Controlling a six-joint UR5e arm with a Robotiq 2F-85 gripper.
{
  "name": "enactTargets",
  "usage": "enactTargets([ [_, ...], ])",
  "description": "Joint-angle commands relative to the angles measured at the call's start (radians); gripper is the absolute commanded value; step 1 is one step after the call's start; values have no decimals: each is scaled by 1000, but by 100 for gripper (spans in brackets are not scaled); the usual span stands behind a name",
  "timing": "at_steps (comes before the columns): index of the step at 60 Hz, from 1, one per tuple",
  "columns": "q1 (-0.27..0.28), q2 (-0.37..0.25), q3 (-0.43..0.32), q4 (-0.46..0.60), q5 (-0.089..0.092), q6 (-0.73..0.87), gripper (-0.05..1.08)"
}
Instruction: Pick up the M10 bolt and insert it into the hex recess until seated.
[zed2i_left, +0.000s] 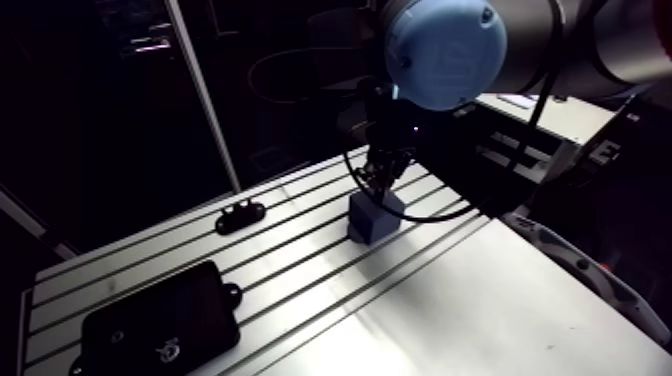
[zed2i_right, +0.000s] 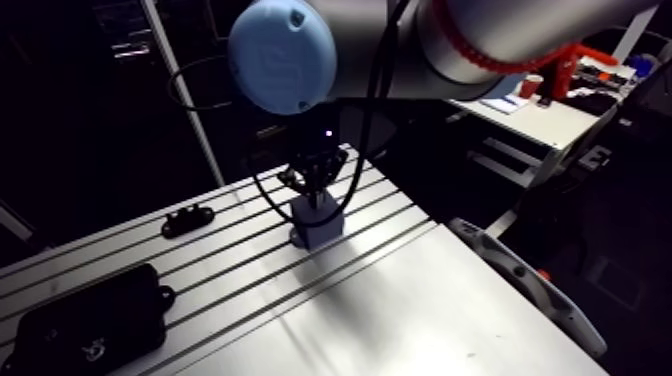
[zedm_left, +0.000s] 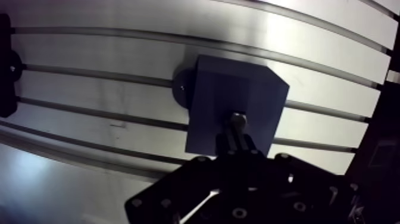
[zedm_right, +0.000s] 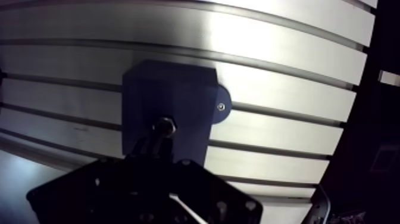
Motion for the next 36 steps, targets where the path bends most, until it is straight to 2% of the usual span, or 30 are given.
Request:
enactTargets([
  [1,0,1,0,-1,0,-1,107],
  [36,0,7,0,-2,0,-7,106],
])
